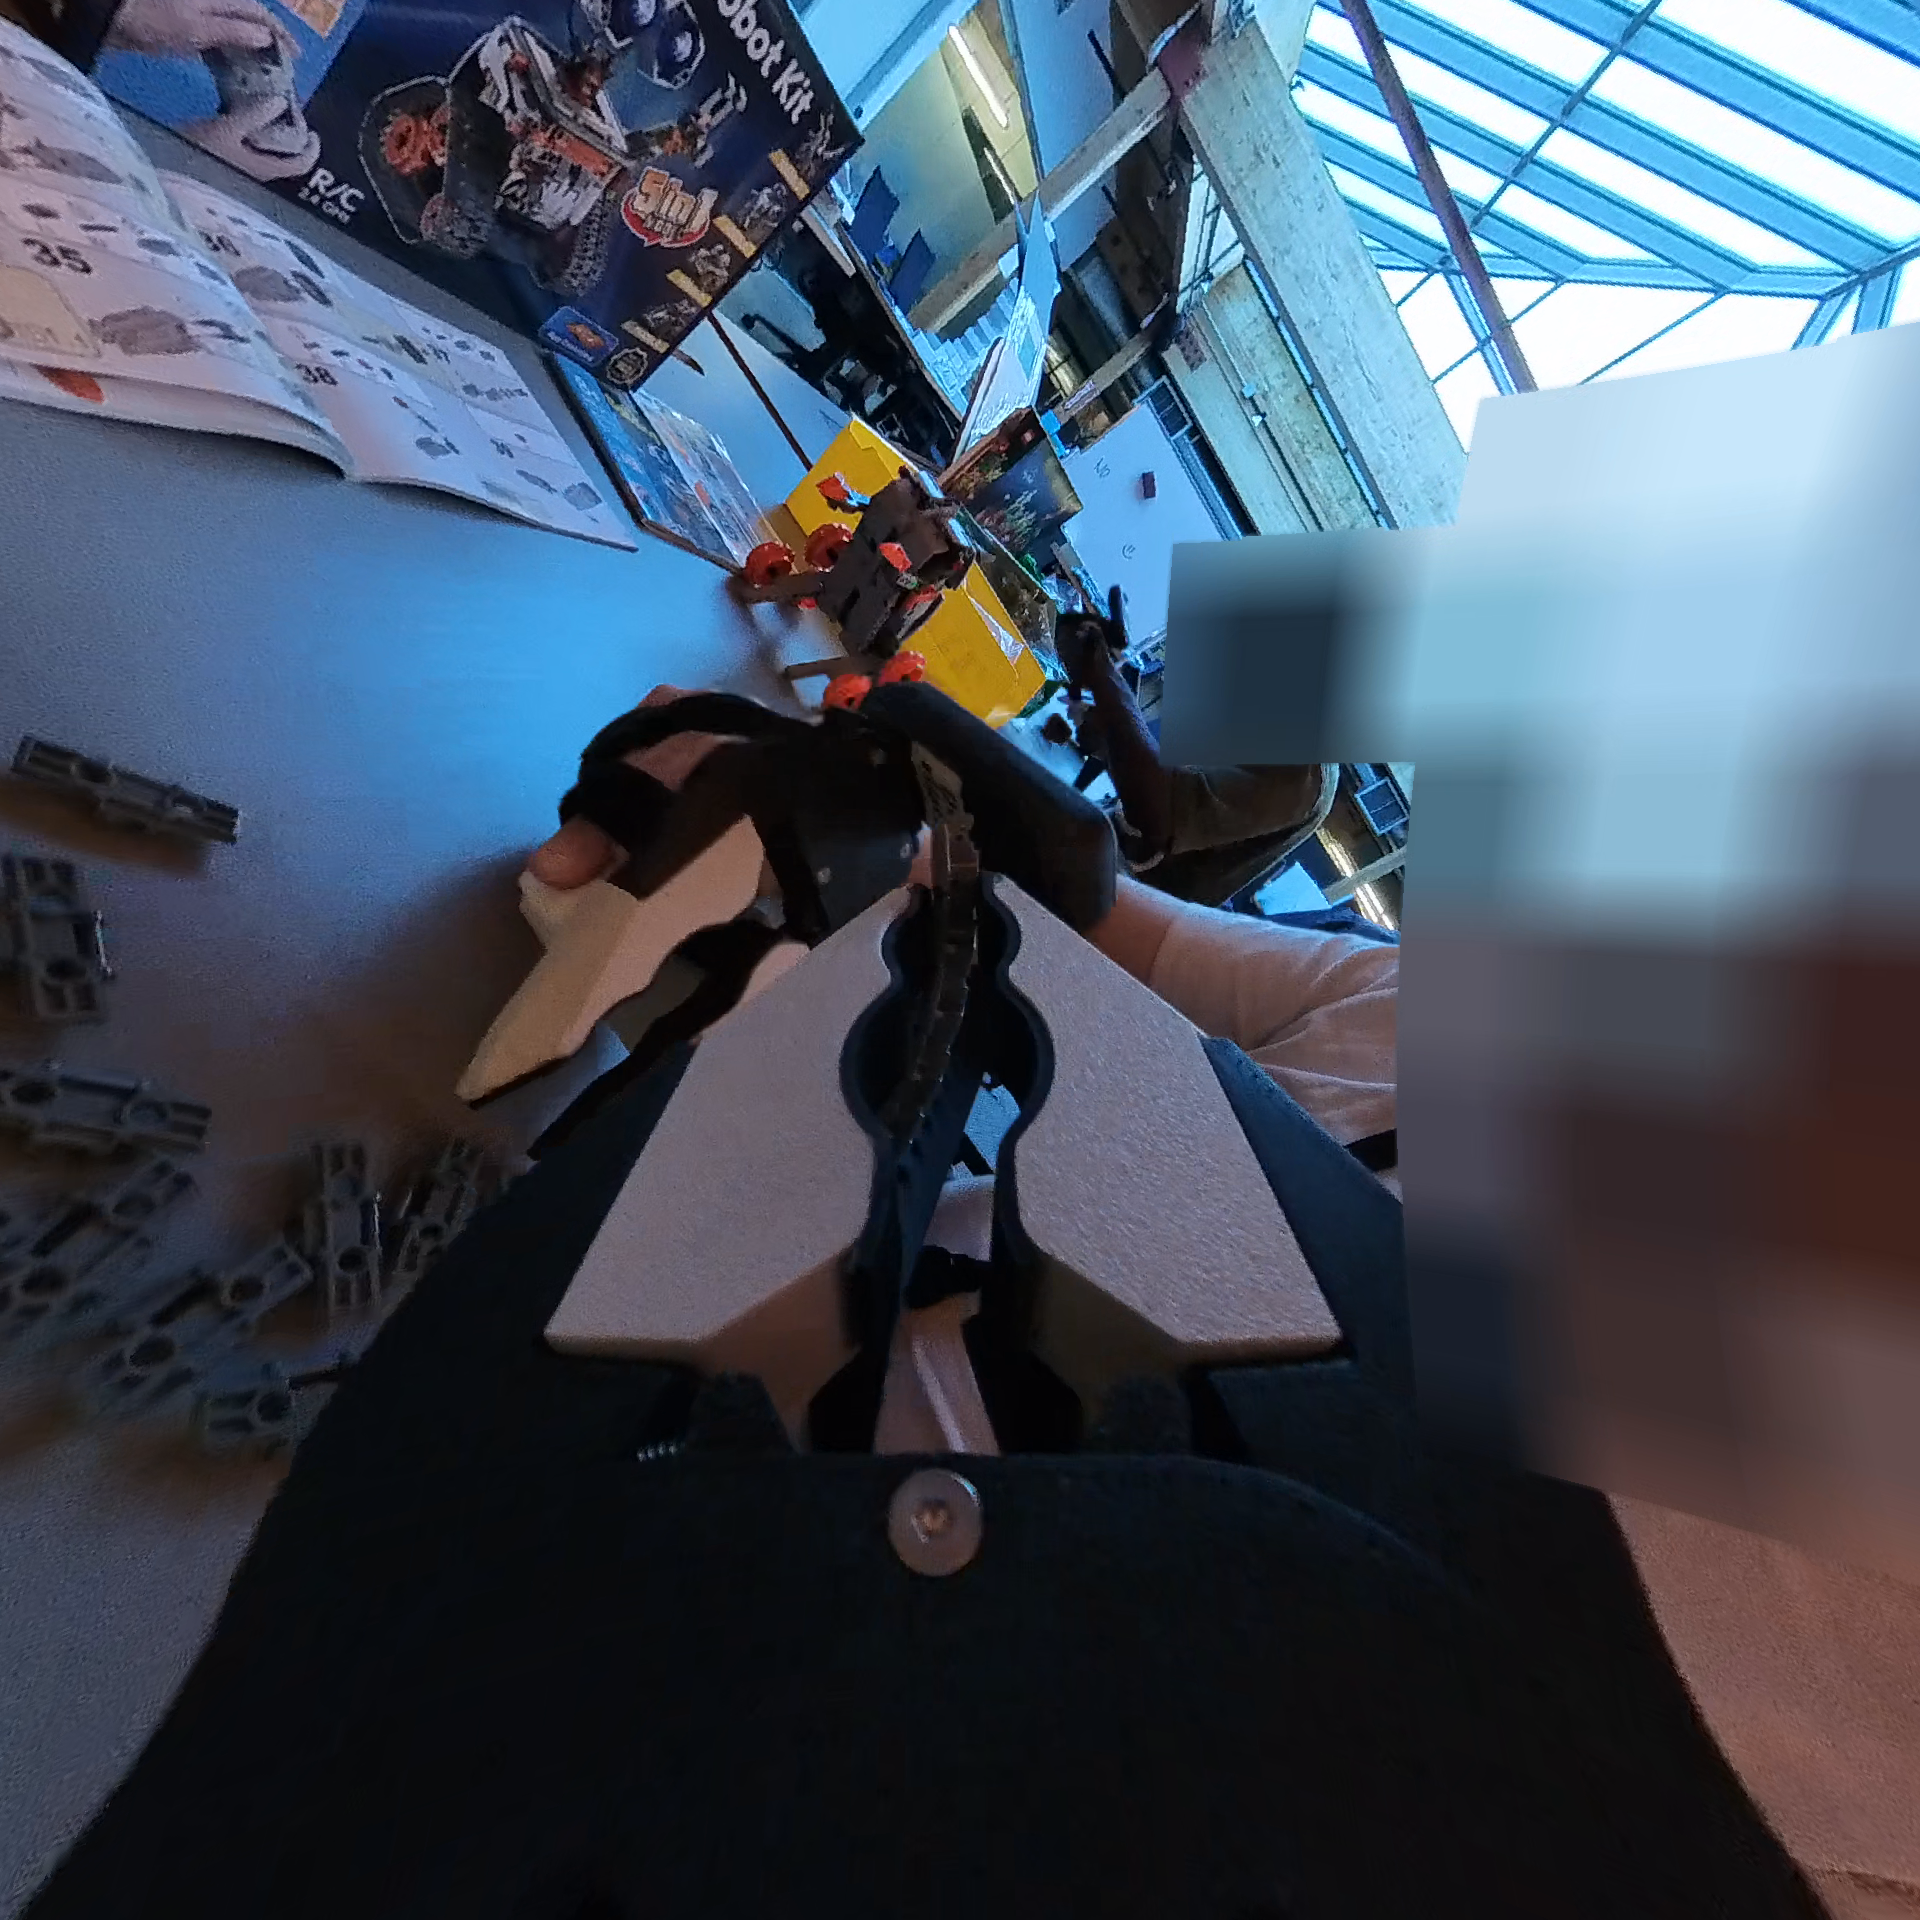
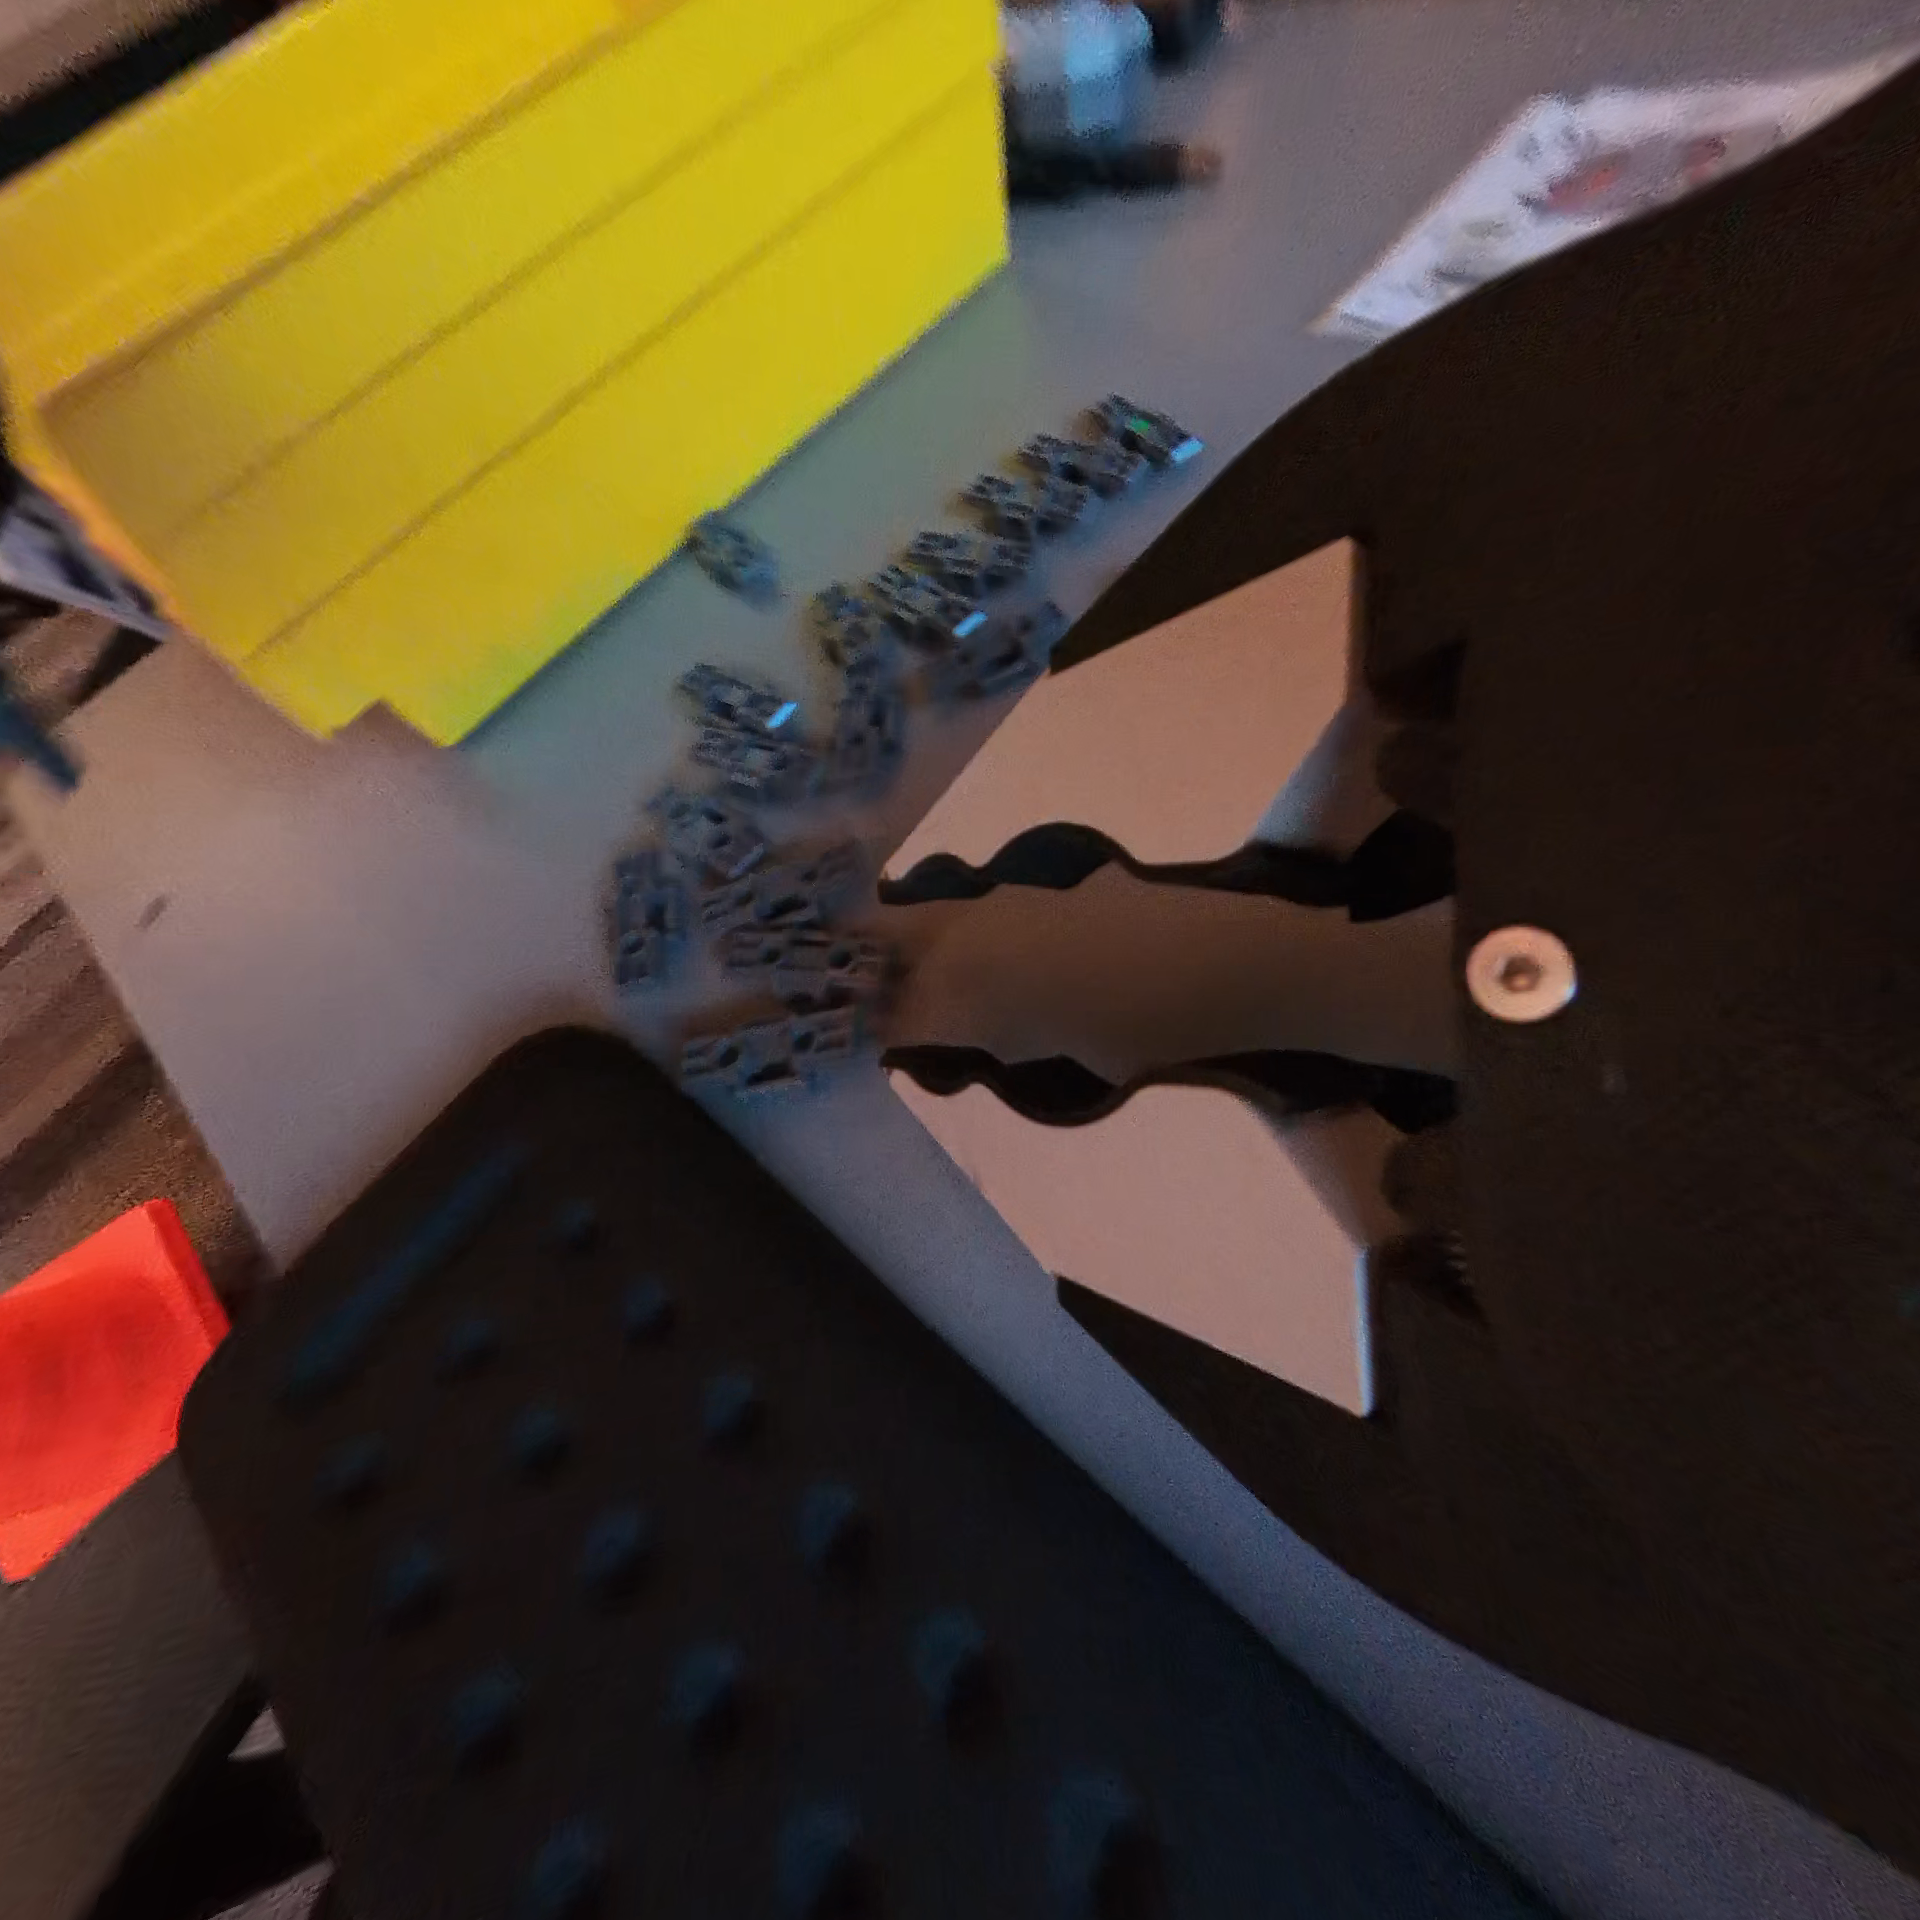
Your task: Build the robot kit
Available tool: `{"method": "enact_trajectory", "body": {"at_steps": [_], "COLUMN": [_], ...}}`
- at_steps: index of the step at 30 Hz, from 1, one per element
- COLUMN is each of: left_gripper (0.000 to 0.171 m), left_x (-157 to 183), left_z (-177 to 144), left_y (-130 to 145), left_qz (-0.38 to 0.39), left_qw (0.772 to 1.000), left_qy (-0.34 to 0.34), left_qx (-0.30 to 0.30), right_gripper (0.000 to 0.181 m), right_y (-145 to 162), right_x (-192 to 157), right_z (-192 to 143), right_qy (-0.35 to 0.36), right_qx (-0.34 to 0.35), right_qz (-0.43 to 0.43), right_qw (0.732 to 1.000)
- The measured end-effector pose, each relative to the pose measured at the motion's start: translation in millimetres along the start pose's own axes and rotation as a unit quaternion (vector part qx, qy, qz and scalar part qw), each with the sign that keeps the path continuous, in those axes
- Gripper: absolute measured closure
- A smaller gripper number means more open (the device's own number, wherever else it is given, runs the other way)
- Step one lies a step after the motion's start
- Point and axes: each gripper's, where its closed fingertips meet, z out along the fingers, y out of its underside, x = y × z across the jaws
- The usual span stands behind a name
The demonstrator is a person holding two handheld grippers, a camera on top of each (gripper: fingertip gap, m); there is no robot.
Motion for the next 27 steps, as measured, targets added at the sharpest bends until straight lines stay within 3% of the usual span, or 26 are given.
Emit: {"method": "enact_trajectory", "body": {"at_steps": [5,9,15,27], "left_gripper": [0.165,0.165,0.165,0.165], "left_x": [3.3,6.1,12.9,14.3], "left_z": [-6.6,-3.4,-0.9,-1.2], "left_y": [5.6,7.9,8.4,12.8], "left_qz": [0.0,-0.003,0.0,-0.004], "left_qw": [1.0,1.0,1.0,1.0], "left_qy": [-0.002,0.002,0.003,0.002], "left_qx": [-0.003,-0.007,-0.006,-0.01], "right_gripper": [0.157,0.176,0.165,0.166], "right_y": [-4.7,-3.0,-0.3,-7.5], "right_x": [4.7,6.0,16.6,16.4], "right_z": [10.2,19.5,16.3,24.7], "right_qy": [0.042,0.036,0.056,0.063], "right_qx": [-0.026,-0.044,-0.065,-0.041], "right_qz": [-0.08,-0.077,-0.079,-0.057], "right_qw": [0.996,0.995,0.993,0.996]}}
